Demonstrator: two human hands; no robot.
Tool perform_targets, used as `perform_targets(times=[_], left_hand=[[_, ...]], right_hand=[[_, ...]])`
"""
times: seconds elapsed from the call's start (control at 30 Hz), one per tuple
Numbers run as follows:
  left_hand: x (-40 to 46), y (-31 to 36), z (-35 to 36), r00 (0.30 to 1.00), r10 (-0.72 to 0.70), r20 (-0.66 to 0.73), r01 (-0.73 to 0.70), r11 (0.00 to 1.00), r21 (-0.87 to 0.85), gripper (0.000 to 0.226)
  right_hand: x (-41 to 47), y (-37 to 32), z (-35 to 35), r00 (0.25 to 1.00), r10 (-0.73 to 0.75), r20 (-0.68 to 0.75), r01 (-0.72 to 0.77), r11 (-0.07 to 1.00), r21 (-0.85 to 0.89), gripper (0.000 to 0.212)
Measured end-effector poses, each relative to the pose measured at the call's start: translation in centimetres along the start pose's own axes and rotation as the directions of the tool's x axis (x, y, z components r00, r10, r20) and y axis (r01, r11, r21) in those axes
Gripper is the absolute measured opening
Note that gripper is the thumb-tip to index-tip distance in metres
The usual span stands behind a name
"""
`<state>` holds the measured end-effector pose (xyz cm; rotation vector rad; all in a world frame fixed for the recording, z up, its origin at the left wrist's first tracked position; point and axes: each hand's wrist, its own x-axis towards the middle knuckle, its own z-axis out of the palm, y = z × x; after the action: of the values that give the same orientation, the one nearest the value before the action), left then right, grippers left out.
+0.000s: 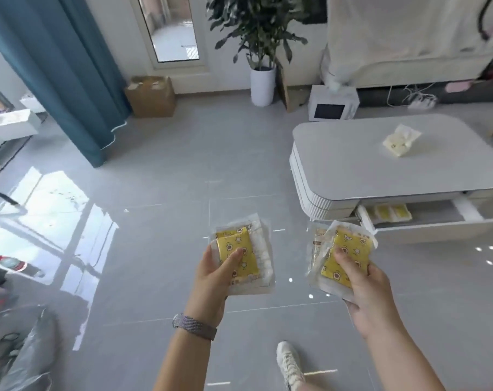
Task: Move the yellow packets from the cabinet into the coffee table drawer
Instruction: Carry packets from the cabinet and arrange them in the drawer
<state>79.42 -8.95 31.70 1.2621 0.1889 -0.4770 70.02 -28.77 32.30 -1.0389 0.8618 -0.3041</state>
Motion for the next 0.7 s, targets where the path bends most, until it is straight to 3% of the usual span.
perform_targets(times=[0.33,0.7], left_hand=[[4.8,-2.3,11.4,0.972,-0.080,0.222,0.048,0.988,0.149,0.026],[8.6,-6.0,29.6,0.934,-0.119,0.337,0.058,0.981,0.185,0.019]], right_hand=[[4.0,-4.1,-8.8,0.968,-0.050,-0.245,0.081,0.990,0.117,0.011],[11.2,-12.2,-20.3,0.935,-0.073,-0.348,0.133,0.979,0.153,0.012]])
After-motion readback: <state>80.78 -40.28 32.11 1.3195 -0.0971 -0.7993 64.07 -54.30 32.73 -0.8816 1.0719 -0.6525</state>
